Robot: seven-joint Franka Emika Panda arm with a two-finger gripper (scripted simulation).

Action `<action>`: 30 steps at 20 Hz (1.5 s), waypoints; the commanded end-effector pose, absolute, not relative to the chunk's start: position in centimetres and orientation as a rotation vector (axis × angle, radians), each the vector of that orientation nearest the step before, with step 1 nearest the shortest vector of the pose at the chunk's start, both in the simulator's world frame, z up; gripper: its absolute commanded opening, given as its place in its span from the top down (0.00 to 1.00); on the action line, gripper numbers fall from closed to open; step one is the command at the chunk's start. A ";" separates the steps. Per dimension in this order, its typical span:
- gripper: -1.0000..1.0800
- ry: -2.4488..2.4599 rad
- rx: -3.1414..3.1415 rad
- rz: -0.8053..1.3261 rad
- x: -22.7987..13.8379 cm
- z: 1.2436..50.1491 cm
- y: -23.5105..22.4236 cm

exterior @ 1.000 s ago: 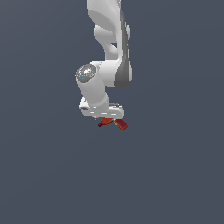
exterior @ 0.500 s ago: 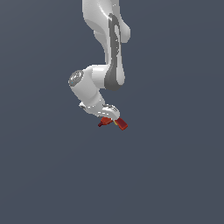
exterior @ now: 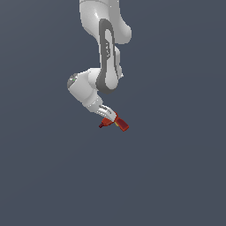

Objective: Pick up the object and move it to a goal position.

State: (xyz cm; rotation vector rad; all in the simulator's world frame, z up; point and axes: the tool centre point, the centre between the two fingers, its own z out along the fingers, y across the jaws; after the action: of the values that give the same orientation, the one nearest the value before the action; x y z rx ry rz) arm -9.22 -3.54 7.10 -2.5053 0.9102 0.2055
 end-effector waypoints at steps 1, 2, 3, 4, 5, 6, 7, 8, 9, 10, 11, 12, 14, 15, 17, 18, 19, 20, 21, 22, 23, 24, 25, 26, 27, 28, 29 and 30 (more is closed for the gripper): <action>0.00 0.964 -2.459 0.210 -9.7 6.7 -3.6; 0.00 0.982 -2.444 0.212 -9.9 6.6 -3.6; 0.00 0.998 -2.431 0.213 -10.1 6.4 -3.6; 0.00 1.012 -2.418 0.214 -10.2 6.3 -3.6; 0.00 1.025 -2.407 0.215 -10.3 6.2 -3.7; 0.00 1.037 -2.397 0.216 -10.5 6.1 -3.7; 0.00 1.046 -2.389 0.217 -10.6 6.1 -3.7; 0.00 1.055 -2.381 0.218 -10.6 6.0 -3.7; 0.00 1.062 -2.376 0.219 -10.7 5.9 -3.7; 0.00 1.067 -2.371 0.219 -10.8 5.9 -3.7; 0.00 1.071 -2.368 0.219 -10.8 5.9 -3.7; 0.00 1.073 -2.366 0.219 -10.8 5.9 -3.7; 0.00 1.069 -2.369 0.219 -10.8 5.9 -3.7; 0.00 1.069 -2.369 0.219 -10.8 5.8 -3.7; 0.00 1.069 -2.369 0.219 -10.8 5.6 -3.5; 0.00 1.070 -2.368 0.220 -10.8 5.3 -3.4; 0.00 1.070 -2.368 0.220 -10.8 5.0 -3.2; 0.00 1.072 -2.367 0.220 -10.7 4.7 -3.0; 0.00 1.072 -2.367 0.220 -10.7 4.3 -2.8; 0.00 1.073 -2.366 0.220 -10.7 4.0 -2.6; 0.00 1.073 -2.366 0.220 -10.7 3.8 -2.4; 0.00 1.074 -2.366 0.221 -10.7 3.6 -2.3; 0.00 1.074 -2.366 0.221 -10.8 3.5 -2.2; 0.00 1.074 -2.366 0.221 -10.8 3.5 -2.2; 1.00 1.074 -2.366 0.221 -10.8 3.5 -2.2; 1.00 1.074 -2.366 0.221 -10.8 3.5 -2.2; 1.00 1.074 -2.366 0.221 -10.8 3.5 -2.2; 1.00 1.074 -2.366 0.221 -10.8 3.5 -2.2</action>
State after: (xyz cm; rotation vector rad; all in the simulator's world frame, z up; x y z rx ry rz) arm -10.64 -2.18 3.68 -2.3662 1.0714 0.2172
